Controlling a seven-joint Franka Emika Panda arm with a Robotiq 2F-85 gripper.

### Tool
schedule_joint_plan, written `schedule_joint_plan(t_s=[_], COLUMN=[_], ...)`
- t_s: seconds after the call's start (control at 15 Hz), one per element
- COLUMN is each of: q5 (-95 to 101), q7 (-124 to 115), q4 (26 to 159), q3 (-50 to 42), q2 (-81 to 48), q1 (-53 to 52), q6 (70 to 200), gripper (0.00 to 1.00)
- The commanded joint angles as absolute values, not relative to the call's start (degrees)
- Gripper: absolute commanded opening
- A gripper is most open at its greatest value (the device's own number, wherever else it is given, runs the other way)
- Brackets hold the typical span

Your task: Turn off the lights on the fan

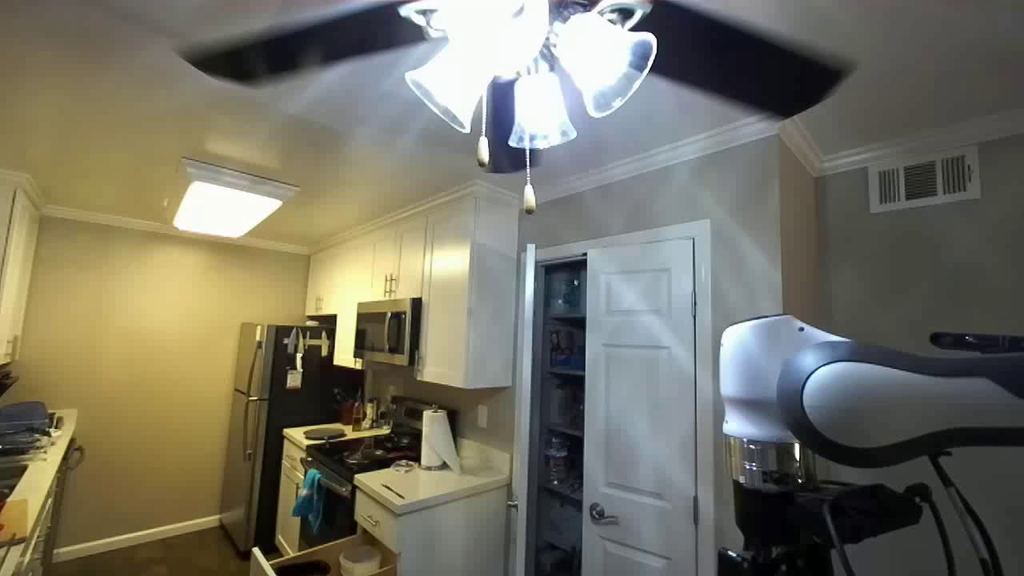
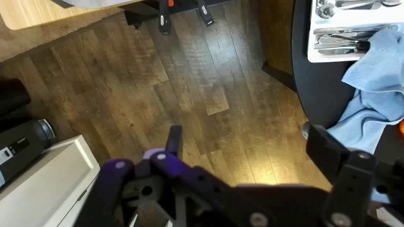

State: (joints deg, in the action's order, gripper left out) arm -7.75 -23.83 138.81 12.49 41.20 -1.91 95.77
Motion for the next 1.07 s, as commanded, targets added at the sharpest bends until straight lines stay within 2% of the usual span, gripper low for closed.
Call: schedule_joint_plan(t_s=[0.0,0.47,1.0], q5=[-7.75,-7.75,-7.6], q7=[-23.79,-23.79,-19.32], q4=[138.67,138.67,136.34], q3=[12.51,12.51,15.77], q2=[41.16,41.16,38.28], q1=[-1.85,-1.85,-6.76], q6=[95.63,95.63,115.27], gripper=[1.0,1.0,1.0])
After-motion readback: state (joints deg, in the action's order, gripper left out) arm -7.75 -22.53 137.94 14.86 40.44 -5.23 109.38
